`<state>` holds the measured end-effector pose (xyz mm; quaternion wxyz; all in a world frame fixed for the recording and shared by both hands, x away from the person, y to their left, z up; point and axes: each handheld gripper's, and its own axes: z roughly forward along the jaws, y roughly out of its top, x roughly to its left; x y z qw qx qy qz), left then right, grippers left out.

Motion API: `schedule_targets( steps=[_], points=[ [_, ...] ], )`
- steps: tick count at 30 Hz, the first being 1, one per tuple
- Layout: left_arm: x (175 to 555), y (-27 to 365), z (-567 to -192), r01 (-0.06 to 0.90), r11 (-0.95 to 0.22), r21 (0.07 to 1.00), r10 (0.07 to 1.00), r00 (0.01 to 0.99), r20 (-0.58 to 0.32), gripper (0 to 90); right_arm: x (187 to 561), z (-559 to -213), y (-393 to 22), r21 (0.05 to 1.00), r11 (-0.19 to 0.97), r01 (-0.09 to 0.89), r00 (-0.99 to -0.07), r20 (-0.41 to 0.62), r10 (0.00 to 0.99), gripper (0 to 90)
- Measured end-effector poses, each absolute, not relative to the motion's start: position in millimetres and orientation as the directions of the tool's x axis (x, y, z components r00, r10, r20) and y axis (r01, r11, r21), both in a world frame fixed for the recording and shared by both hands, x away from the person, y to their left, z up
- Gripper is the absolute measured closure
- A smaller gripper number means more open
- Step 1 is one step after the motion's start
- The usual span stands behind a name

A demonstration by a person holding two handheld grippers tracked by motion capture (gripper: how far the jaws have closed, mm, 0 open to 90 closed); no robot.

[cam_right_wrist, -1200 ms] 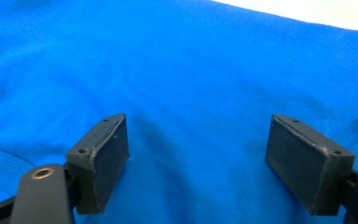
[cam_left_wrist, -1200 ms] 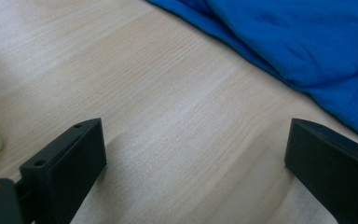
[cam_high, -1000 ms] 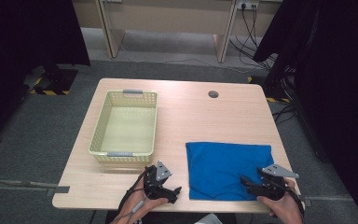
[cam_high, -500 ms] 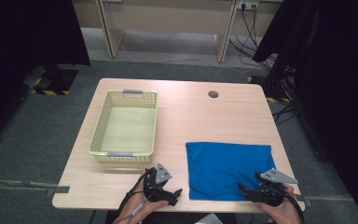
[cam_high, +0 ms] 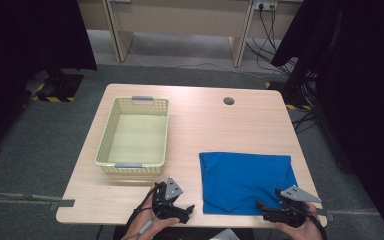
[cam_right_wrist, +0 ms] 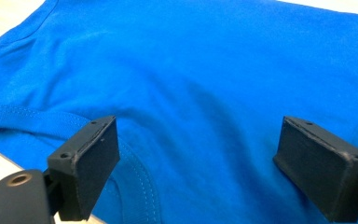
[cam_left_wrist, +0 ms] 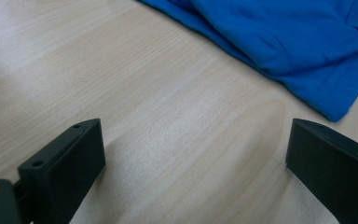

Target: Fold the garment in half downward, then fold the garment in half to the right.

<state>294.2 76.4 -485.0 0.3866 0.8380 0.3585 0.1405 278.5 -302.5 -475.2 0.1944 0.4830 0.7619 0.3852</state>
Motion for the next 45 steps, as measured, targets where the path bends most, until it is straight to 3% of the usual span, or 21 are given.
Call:
schedule_targets(
  steps=[24, 45],
  points=[
    [277.9, 91.3, -486.9, 0.476, -0.45, 0.756, 0.717, 0.697, -0.013, 3.8, 265.4, -478.2, -300.1, 0.782, 0.257, 0.567, -0.48, 0.06, 0.875, 5.2],
    [271.6, 54.9, -483.7, 0.384, -0.449, 0.807, 0.641, 0.767, -0.008, 3.0, 266.1, -477.6, -301.7, 0.783, 0.256, 0.567, -0.466, 0.048, 0.883, 5.7]
  ],
)
